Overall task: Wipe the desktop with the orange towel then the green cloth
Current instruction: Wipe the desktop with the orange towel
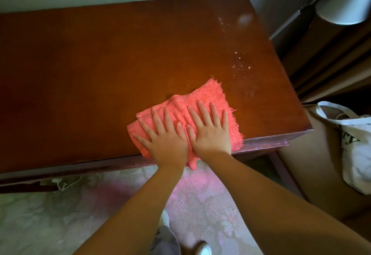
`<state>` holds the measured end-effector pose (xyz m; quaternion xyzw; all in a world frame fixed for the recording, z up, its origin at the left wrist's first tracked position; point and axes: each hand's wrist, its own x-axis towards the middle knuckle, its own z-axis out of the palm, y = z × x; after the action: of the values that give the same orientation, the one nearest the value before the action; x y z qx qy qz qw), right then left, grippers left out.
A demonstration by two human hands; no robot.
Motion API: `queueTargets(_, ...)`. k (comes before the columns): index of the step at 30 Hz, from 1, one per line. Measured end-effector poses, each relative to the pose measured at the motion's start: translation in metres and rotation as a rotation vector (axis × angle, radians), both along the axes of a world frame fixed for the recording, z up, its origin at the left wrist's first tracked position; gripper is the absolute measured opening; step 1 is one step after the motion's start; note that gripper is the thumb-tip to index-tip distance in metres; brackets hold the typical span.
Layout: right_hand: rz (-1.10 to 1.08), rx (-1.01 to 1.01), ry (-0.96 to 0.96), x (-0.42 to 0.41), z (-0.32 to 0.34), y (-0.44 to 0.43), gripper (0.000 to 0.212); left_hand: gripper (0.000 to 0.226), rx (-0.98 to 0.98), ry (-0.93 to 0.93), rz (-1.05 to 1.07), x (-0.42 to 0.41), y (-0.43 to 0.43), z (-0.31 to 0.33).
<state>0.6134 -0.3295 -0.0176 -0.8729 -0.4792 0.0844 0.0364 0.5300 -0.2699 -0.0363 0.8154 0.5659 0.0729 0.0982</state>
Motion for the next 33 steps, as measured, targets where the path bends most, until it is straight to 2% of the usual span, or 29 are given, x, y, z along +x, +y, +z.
queueTargets(3, -0.065, 0.009, -0.006, 0.030, 0.000, -0.028, 0.076, 0.062, 0.000, -0.023, -0.051, 0.035, -0.024, 0.005)
queueTargets(6, -0.151, 0.001, -0.027, 0.063, -0.001, -0.054, 0.076, 0.071, -0.049, -0.016, -0.110, 0.070, -0.047, 0.011)
queueTargets(12, -0.225, -0.029, -0.033, 0.116, -0.001, -0.084, 0.076, 0.059, -0.084, 0.052, -0.158, 0.125, -0.074, 0.013)
queueTargets(19, -0.198, 0.013, 0.000, 0.132, 0.002, -0.083, 0.076, 0.064, -0.092, 0.070, -0.150, 0.138, -0.068, 0.011)
queueTargets(28, -0.167, -0.021, -0.029, 0.157, 0.006, -0.069, 0.064, 0.078, -0.083, 0.035, -0.145, 0.143, -0.032, 0.013)
queueTargets(33, -0.167, 0.002, -0.043, 0.171, 0.005, -0.044, 0.064, 0.059, -0.075, 0.060, -0.133, 0.160, -0.006, 0.014)
